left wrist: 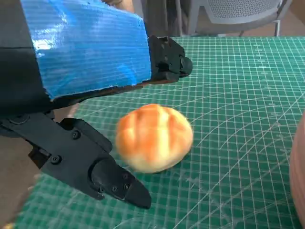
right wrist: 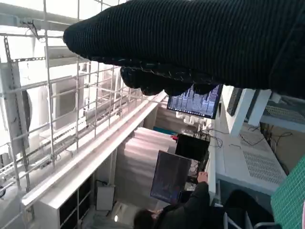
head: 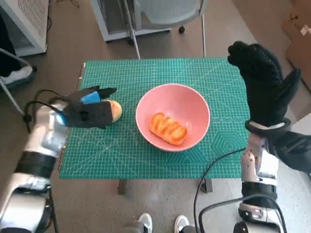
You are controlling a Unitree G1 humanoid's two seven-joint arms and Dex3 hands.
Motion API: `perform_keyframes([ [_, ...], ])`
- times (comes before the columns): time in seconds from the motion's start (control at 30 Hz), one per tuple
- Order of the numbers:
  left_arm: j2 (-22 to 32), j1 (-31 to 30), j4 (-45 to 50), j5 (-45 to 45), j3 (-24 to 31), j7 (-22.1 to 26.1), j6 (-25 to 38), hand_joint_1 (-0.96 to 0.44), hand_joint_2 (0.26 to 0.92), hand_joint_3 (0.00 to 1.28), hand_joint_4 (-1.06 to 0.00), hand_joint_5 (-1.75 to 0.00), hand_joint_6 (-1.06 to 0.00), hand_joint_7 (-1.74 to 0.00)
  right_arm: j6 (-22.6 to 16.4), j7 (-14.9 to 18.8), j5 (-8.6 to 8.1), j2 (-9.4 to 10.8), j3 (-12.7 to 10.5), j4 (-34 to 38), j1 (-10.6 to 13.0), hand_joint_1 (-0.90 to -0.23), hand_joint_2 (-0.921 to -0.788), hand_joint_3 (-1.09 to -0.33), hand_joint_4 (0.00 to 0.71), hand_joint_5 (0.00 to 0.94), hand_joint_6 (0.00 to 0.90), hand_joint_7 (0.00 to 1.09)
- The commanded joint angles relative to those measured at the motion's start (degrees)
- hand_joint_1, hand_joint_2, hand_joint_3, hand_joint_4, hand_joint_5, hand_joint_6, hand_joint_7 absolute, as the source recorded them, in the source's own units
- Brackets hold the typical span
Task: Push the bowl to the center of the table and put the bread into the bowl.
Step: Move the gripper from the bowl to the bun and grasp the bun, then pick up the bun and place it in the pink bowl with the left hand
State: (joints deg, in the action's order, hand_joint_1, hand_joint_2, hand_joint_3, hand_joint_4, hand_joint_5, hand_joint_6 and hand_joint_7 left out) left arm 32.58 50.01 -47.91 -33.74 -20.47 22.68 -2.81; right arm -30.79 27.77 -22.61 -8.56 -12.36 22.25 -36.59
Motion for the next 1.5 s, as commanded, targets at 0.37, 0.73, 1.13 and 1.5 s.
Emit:
perform_keyframes([
  [0.37, -6.9, 7.1, -18.8, -5.4, -5.9, -17.0, -4.1, -0.11, 0.824, 0.02, -0.27, -0.02, -0.39, -0.05, 1.3, 0.4, -0.28, -1.1, -0.5, -1.9, 2.0, -0.467, -0.921, -0.543, 0.373, 0.003, 0.424, 0.0],
  [0.73, -5.0, 7.8, -20.9, -8.7, -9.3, -22.1, -5.8, 0.0, 0.918, 0.1, -0.62, -1.17, -0.62, -1.0, 1.4, -0.1, 0.02, -1.3, -1.1, -3.7, 3.5, -0.471, -0.921, -0.538, 0.376, 0.003, 0.434, 0.01],
  [1.13, -0.7, 7.5, -13.4, -6.0, -6.3, -16.9, -6.9, 0.0, 0.92, 0.13, -0.6, -1.23, -0.58, -1.24, 1.0, -1.4, 1.06, -0.7, -0.8, -4.3, 4.1, -0.473, -0.921, -0.538, 0.379, 0.003, 0.434, 0.01],
  [1.5, 4.8, 0.2, 14.9, -1.7, 2.2, -13.9, -3.9, 0.0, 0.921, 0.09, -0.65, -1.14, -0.61, -1.24, 0.7, -2.0, 1.57, -0.1, -0.4, -3.5, 3.5, -0.474, -0.921, -0.54, 0.378, 0.001, 0.433, 0.01],
])
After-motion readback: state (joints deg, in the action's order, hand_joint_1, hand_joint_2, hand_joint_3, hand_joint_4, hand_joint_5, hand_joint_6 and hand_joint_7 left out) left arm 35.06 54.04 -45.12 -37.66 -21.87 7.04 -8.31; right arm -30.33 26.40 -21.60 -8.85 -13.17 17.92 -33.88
